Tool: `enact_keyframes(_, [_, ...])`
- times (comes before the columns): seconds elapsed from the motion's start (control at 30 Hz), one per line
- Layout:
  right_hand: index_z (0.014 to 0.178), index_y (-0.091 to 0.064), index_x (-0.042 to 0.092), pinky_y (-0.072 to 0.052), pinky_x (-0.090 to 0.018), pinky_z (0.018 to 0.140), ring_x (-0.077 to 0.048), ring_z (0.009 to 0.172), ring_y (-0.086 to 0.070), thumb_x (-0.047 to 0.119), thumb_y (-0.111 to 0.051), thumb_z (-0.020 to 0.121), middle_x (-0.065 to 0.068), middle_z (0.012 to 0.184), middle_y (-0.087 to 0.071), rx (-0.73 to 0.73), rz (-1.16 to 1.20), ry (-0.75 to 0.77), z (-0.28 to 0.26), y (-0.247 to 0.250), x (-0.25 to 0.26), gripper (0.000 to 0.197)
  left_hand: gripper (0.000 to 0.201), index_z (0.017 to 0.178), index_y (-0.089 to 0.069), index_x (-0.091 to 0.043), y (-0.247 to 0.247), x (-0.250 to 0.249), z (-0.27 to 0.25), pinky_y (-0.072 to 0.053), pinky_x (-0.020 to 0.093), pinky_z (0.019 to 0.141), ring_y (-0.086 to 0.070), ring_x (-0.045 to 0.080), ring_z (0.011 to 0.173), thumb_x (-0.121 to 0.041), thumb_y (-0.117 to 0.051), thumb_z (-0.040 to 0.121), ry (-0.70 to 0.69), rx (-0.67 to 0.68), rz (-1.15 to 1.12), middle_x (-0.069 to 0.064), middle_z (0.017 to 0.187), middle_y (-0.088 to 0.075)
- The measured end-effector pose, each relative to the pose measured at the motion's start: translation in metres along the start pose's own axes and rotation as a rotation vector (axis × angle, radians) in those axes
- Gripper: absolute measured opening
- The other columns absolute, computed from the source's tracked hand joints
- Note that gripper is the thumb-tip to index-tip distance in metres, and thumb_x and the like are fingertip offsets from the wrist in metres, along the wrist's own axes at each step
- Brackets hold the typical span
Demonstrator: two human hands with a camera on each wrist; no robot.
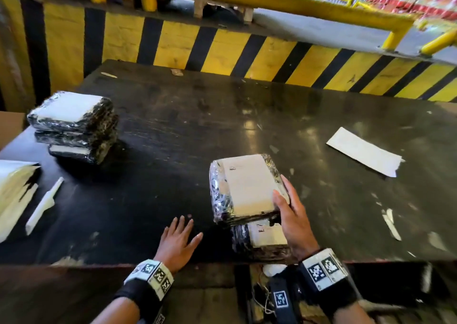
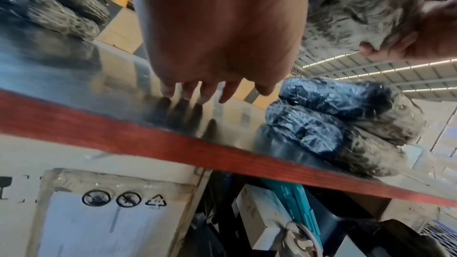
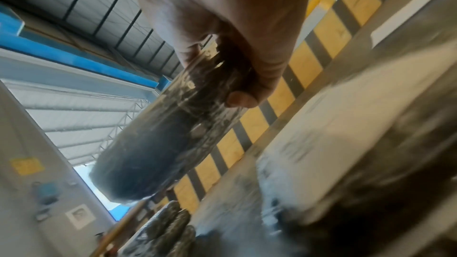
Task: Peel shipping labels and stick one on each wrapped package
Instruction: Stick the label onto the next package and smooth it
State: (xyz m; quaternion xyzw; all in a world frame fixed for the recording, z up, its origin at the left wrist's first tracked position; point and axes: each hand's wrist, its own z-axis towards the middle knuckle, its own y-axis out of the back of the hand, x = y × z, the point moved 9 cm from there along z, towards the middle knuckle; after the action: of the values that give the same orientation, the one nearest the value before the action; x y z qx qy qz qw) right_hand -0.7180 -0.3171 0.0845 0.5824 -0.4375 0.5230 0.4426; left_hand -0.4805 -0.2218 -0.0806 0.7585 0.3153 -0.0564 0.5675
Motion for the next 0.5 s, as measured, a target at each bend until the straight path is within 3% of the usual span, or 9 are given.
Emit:
enact_keyframes(0.17, [0.140,-0.040,0.034,-0.042,-0.039,0.106,-0.012,0.121,-0.054,0.029,-0.053,0.095,0.002,0.139,-0.051,-0.022,-0.022,-0.054,-0.008,0.045,-0.023,0.047,0.071,0.152,0.002,-0.020,-0.025,-0.002,-0.006,0.009,0.040,0.118,0.020,0.022,0.145,-0.055,-0.026,0.097,0.022,0.012,0.166,0.008,0.158,0.017])
enact_keyframes(0.3, [0.141,-0.039,0.031,-0.039,-0.035,0.108,-0.013,0.124,-0.049,0.028,-0.052,0.095,0.002,0.141,-0.048,-0.053,-0.077,-0.065,-0.006,0.069,-0.038,0.047,0.073,0.151,0.007,-0.021,-0.030,-0.001,-0.014,0.009,0.040,0.118,0.020,0.021,0.144,-0.055,-0.028,0.097,-0.002,-0.013,0.222,0.007,0.158,0.019])
enact_keyframes(0.43, [0.141,-0.034,0.038,-0.034,-0.043,0.112,-0.012,0.129,-0.045,0.041,-0.053,0.092,0.005,0.144,-0.045,-0.033,-0.195,-0.046,-0.003,0.072,-0.055,0.052,0.072,0.151,0.008,-0.022,-0.032,0.000,-0.014,0.009,0.040,0.118,0.019,0.021,0.144,-0.055,-0.028,0.097,0.014,-0.011,0.231,0.006,0.158,0.019])
enact_keyframes(0.5, [0.143,-0.030,0.038,-0.035,-0.042,0.111,-0.013,0.130,-0.044,0.042,-0.050,0.094,0.005,0.145,-0.044,-0.022,-0.280,-0.039,-0.004,0.072,-0.058,0.053,0.072,0.151,0.007,-0.022,-0.033,-0.001,-0.014,0.008,0.040,0.118,0.018,0.021,0.145,-0.054,-0.028,0.097,0.011,-0.022,0.225,0.006,0.158,0.018])
